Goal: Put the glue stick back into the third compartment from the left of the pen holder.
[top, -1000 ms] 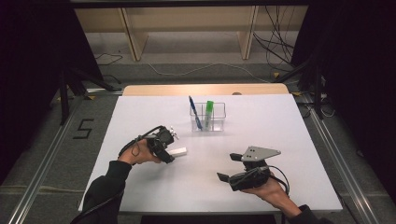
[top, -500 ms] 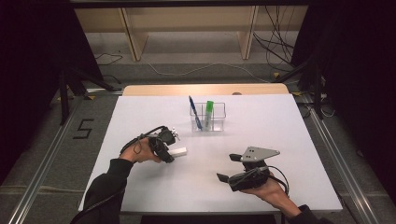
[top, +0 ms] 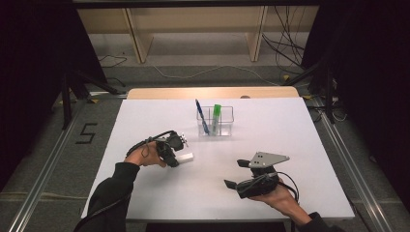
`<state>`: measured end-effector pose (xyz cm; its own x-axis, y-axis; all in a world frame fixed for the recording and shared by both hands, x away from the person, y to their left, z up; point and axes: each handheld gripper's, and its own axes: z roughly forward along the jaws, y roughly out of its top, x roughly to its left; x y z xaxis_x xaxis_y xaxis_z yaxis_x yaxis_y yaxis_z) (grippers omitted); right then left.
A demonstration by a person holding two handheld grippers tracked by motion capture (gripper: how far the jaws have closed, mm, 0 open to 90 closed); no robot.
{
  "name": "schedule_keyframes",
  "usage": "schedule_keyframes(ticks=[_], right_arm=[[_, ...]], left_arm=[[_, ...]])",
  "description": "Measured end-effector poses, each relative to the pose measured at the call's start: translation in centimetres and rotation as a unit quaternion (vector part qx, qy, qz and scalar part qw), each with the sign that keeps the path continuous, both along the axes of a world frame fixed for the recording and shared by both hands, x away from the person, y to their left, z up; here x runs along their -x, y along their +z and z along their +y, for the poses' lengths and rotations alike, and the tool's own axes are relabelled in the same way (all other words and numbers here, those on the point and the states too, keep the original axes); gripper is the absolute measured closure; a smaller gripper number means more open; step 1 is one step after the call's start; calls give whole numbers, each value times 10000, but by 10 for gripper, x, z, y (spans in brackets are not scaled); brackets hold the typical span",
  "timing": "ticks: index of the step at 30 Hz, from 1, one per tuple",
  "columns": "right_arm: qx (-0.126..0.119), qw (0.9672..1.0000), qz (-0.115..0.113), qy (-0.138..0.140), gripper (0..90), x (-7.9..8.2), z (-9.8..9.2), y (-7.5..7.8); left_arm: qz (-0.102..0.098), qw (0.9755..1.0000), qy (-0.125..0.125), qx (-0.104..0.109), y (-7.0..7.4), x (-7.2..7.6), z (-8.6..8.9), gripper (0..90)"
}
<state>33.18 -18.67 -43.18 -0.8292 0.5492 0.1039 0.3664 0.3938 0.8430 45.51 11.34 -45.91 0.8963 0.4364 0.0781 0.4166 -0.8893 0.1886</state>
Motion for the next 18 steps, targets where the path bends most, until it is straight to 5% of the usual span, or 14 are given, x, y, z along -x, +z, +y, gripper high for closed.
schedule_keyframes(ticks=[6,10,18], right_arm=[[18,10000,25,13,175,1,1,-1],[7,10000,26,37,175,1,2,-1],[18,10000,-26,35,175,2,2,-1]], left_arm=[[34,9999,-127,-71,1,3,-3,663],[229,9996,-132,-77,3,2,-2,666],[571,9979,140,258,12,3,-3,668]])
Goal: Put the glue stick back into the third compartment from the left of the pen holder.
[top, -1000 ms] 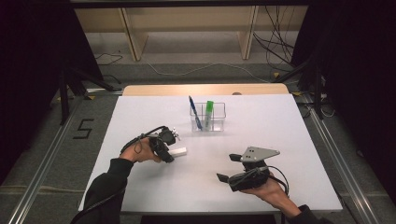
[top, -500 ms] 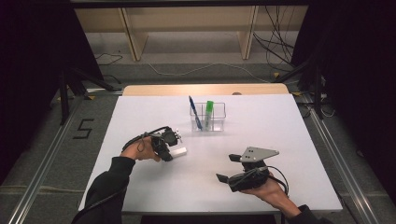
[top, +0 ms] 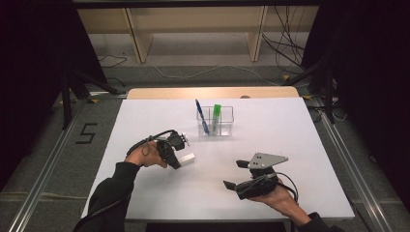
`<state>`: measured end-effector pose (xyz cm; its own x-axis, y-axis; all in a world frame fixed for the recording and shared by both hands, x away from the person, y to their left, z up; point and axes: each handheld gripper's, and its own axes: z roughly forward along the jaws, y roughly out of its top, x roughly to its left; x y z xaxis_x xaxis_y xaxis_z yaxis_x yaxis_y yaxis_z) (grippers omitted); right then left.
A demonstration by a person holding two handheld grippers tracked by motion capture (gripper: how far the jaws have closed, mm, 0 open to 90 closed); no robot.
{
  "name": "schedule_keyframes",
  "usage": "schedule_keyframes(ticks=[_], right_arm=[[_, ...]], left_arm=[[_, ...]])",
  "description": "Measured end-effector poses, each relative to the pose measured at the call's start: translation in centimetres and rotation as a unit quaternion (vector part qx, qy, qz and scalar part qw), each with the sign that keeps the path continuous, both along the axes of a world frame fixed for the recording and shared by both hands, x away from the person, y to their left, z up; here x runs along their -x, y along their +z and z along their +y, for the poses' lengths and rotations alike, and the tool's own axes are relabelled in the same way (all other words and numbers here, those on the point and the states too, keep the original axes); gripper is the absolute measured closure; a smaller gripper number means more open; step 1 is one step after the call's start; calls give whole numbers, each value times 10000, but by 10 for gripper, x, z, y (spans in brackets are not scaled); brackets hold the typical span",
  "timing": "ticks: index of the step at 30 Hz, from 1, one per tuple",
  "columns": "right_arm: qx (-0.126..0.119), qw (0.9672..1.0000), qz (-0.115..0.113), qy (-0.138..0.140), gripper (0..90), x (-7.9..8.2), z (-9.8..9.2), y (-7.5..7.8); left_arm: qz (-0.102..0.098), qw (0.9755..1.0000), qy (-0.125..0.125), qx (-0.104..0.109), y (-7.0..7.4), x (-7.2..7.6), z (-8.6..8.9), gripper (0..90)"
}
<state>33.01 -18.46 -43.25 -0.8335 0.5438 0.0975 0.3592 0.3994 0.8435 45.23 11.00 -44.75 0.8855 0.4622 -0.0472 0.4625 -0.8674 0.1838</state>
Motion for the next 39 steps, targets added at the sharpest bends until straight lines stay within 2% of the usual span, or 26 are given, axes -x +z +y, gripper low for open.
schedule_keyframes(ticks=[3,4,6,7,10,12,16,18,22,25,27,30,32,35,39], right_arm=[[59,9999,-96,-6,174,1,0,1],[63,9999,-143,-15,174,2,1,1],[98,9997,-231,-32,175,3,2,1],[108,9996,-269,-39,174,4,2,2],[219,9986,-481,-42,175,7,5,2],[253,9981,-569,-18,175,9,7,2],[507,9950,-863,15,175,13,11,2],[630,9928,-1018,42,175,16,14,2],[850,9879,-1298,41,176,20,18,1],[1038,9829,-1522,33,177,24,21,0],[1235,9768,-1748,52,178,26,23,-1],[1464,9703,-1926,81,178,29,27,-3],[1587,9642,-2118,136,178,31,29,-5],[1775,9575,-2268,184,179,33,32,-6],[2053,9451,-2534,204,186,36,35,-9]], left_arm=[[97,9996,119,225,3,4,-3,667],[138,9997,18,180,5,4,-4,667],[89,9995,104,279,7,7,-8,667],[69,9998,-8,207,9,7,-9,667],[111,9991,36,399,11,11,-15,667],[99,9991,-18,409,13,13,-19,667],[133,9986,-47,500,15,18,-26,667],[150,9986,-151,494,18,21,-30,667],[125,9981,-185,577,22,26,-38,667],[132,9975,-226,655,25,29,-42,667],[83,9974,-215,684,26,32,-45,666],[89,9967,-274,761,29,34,-49,666],[42,9968,-279,754,31,36,-50,666],[-21,9963,-282,816,35,40,-53,666],[-7,9956,-366,858,39,44,-58,667]])
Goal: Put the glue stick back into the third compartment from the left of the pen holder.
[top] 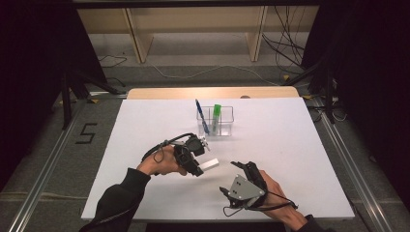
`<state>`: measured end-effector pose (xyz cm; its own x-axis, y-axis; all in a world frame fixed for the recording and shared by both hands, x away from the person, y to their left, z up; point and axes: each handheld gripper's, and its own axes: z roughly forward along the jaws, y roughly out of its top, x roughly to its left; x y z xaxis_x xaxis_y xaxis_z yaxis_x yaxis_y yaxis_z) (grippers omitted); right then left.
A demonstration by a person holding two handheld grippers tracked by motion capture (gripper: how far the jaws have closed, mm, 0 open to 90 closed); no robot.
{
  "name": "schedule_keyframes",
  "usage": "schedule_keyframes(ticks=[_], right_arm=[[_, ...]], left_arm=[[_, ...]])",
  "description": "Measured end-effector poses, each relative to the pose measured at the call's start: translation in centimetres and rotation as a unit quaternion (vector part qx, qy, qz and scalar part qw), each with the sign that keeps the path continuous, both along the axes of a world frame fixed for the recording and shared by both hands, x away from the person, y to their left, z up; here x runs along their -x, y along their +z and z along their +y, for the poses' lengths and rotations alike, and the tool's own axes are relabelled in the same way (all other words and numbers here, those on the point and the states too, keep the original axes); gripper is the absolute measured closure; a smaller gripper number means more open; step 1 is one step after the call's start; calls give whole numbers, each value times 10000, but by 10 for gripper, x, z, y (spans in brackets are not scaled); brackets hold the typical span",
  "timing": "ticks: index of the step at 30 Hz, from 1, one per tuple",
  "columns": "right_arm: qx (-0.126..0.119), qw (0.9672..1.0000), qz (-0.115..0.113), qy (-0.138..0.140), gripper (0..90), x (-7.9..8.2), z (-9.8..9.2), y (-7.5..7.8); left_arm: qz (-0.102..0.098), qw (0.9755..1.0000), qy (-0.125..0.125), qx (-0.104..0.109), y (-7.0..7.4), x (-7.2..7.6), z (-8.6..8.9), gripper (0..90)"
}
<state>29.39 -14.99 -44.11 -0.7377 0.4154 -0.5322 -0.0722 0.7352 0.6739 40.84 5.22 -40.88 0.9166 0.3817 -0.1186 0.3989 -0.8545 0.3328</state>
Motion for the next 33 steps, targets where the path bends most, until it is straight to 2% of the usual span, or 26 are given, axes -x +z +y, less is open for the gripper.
schedule_keyframes(ticks=[4,7,10,14,21,23,27,33], right_arm=[[224,9992,-318,-6,193,3,4,-3],[455,9974,-555,9,201,5,8,-6],[729,9930,-931,3,210,7,12,-10],[962,9871,-1276,80,220,10,16,-13],[1250,9786,-1626,142,245,12,19,-16],[1243,9783,-1653,121,251,13,20,-17],[1370,9749,-1755,87,263,14,22,-19],[1662,9652,-2017,126,307,14,25,-21]], left_arm=[[23,10000,-79,9,3,3,-4,666],[162,9998,-96,107,4,4,-6,666],[235,9996,-82,126,6,5,-8,667],[347,9991,-64,240,7,7,-11,667],[413,9986,-107,301,8,8,-14,666],[407,9987,-110,301,9,8,-14,667],[421,9983,-110,377,11,10,-16,666],[435,9981,-163,414,13,13,-18,667]])
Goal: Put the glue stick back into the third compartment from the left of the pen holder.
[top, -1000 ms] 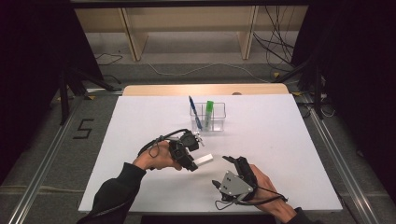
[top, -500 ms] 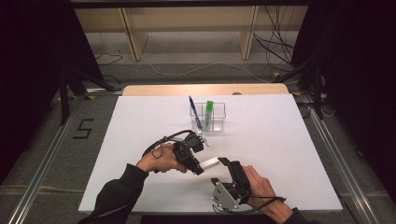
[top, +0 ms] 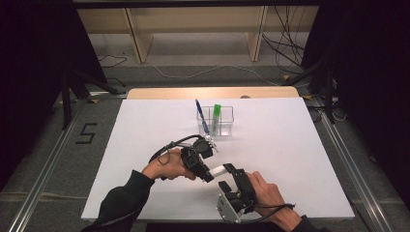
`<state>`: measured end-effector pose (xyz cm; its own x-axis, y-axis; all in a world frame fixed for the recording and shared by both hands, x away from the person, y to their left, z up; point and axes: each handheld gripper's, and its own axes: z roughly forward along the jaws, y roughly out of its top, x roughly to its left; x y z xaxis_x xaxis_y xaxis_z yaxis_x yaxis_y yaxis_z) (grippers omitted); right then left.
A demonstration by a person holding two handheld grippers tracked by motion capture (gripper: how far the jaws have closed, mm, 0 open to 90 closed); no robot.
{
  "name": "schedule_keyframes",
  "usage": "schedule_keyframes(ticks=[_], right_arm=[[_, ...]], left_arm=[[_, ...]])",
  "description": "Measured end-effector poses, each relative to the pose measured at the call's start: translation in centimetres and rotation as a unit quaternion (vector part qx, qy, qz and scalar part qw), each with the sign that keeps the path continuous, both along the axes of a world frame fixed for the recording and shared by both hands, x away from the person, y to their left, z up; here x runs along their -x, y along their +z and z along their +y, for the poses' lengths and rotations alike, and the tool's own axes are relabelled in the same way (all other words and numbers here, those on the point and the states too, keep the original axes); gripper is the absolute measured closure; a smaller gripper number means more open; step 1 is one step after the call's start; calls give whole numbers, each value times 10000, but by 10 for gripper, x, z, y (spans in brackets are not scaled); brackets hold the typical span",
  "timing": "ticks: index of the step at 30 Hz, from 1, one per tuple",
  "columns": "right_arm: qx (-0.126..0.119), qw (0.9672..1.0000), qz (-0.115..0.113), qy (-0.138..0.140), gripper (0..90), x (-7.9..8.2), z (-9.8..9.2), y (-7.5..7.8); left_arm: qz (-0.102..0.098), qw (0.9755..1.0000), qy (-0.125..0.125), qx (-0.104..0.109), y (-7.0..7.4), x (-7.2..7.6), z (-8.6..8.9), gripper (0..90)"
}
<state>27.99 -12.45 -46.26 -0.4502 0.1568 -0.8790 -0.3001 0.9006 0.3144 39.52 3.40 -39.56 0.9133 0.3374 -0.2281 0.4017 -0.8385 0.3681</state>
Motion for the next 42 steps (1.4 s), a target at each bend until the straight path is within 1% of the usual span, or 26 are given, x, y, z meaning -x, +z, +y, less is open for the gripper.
schedule_keyframes(ticks=[1,2,3,4,5,7,8,9,10,12,13,14,16,18,19,21,23,24,27,28,30,31,36,38,41,42], right_arm=[[26,10000,-45,11,316,0,0,-1],[37,10000,-30,7,332,1,1,-1],[53,9999,-96,7,346,1,1,-2],[148,9997,-200,64,357,0,2,-2],[155,9996,-239,-12,364,1,2,-3],[194,9995,-244,52,379,1,4,-3],[139,9997,-214,-4,388,2,5,-4],[249,9992,-288,89,396,1,5,-4],[228,9993,-298,20,406,2,6,-6],[257,9991,-326,0,424,3,7,-7],[275,9988,-395,65,432,3,7,-8],[370,9980,-477,172,442,3,7,-7],[344,9981,-492,148,468,4,8,-8],[430,9973,-569,172,483,4,9,-9],[415,9973,-575,167,491,4,10,-10],[532,9968,-586,129,508,5,10,-12],[598,9959,-649,210,529,5,11,-12],[604,9964,-572,137,537,7,11,-13],[644,9957,-638,189,555,6,11,-14],[717,9948,-675,261,562,6,12,-13],[732,9942,-735,278,571,6,12,-15],[747,9944,-703,265,574,6,13,-15],[788,9937,-744,272,593,8,14,-17],[864,9928,-775,300,606,8,14,-18],[936,9923,-750,318,623,9,14,-18],[922,9919,-797,346,633,9,14,-19]], left_arm=[[-7,10000,6,-9,0,0,0,666],[3,10000,8,-12,1,0,-1,667],[10,10000,5,-21,1,0,-1,667],[-3,10000,-10,-29,0,0,-1,667],[22,10000,-22,-31,0,0,-1,666],[59,10000,27,-31,-1,0,-2,666],[72,10000,7,-47,-2,0,-2,666],[71,10000,13,-55,-2,0,-2,667],[95,9999,7,-56,-2,0,-3,667],[112,9999,0,-62,-2,0,-3,667],[114,9999,-2,-61,-2,0,-3,666],[111,9999,2,-57,-3,0,-3,667],[128,9999,-13,-55,-3,0,-3,667],[150,9999,-32,-76,-3,0,-3,667],[164,9998,-33,-80,-3,0,-3,667],[176,9998,-42,-85,-3,1,-4,667],[155,9997,-109,-121,-3,1,-5,667],[169,9997,-103,-123,-3,1,-5,666],[170,9997,-120,-140,-3,2,-6,666],[201,9996,-131,-135,-4,2,-6,666],[226,9996,-113,-142,-4,2,-6,666],[216,9995,-135,-177,-5,2,-6,666],[271,9994,-140,-176,-6,3,-8,666],[274,9994,-138,-184,-5,3,-8,666],[284,9992,-152,-247,-6,4,-9,666],[293,9991,-175,-262,-6,4,-9,667]])
